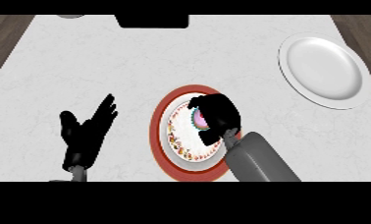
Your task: Pick the cupcake from the plate and place it in the plate
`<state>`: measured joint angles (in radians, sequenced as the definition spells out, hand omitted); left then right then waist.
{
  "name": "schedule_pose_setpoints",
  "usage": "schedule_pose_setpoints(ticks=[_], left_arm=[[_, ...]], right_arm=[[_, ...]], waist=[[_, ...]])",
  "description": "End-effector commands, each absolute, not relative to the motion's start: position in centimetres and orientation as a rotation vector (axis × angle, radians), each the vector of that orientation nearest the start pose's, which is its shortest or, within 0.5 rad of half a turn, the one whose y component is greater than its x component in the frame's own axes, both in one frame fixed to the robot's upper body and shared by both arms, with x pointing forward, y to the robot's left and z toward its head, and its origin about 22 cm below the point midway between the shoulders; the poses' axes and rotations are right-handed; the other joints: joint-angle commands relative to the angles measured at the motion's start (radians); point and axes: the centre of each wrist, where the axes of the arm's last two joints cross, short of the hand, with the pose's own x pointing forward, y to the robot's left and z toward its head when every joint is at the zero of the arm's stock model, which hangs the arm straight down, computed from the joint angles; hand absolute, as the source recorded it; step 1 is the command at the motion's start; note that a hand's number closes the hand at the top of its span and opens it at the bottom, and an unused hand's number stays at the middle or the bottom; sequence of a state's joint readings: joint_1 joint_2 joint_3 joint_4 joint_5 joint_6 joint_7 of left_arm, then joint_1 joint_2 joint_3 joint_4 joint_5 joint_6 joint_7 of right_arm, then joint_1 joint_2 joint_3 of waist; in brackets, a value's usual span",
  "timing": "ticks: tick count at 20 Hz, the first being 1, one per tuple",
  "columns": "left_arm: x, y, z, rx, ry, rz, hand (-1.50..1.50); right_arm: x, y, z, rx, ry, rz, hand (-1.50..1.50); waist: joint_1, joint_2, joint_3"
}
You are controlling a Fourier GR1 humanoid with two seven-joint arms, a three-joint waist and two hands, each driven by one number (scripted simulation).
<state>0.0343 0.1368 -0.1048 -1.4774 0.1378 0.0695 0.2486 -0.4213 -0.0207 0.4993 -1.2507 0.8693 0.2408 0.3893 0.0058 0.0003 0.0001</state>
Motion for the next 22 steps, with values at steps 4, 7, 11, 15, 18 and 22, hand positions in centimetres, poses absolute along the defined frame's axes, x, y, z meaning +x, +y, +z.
schedule_pose_setpoints(ticks=[4, 7, 11, 15, 18, 22], left_arm=[[23.9, 22.3, -2.4, 0.001, -1.186, -0.012, 0.0], [23.3, 22.6, -4.2, -0.002, -1.175, -0.015, 0.0], [23.6, 24.2, -2.7, -0.004, -1.206, -0.023, 0.0], [23.8, 23.8, -2.7, -0.011, -1.219, -0.029, 0.0], [24.0, 23.9, -2.8, -0.019, -1.212, -0.055, 0.0], [24.7, 22.6, -2.4, -0.041, -1.224, -0.081, 0.0]], right_arm=[[28.7, -7.3, 2.3, -0.568, -1.24, 1.427, 1.5], [29.9, -6.3, 1.6, -0.599, -1.263, 1.427, 1.5], [34.1, -10.3, 2.5, -0.87, -1.017, 0.967, 1.5], [37.0, -12.5, 4.6, -1.037, -0.846, 0.568, 1.5], [39.2, -11.5, 9.1, -1.226, -0.984, 0.342, 1.5], [40.9, -11.1, 10.7, -1.448, -1.02, 0.171, 1.5]], waist=[[-0.005, -0.001, 0.0], [0.0, 0.0, 0.0], [0.02, 0.01, 0.0], [0.025, 0.023, -0.003], [0.055, 0.026, -0.004], [0.083, 0.036, -0.004]])
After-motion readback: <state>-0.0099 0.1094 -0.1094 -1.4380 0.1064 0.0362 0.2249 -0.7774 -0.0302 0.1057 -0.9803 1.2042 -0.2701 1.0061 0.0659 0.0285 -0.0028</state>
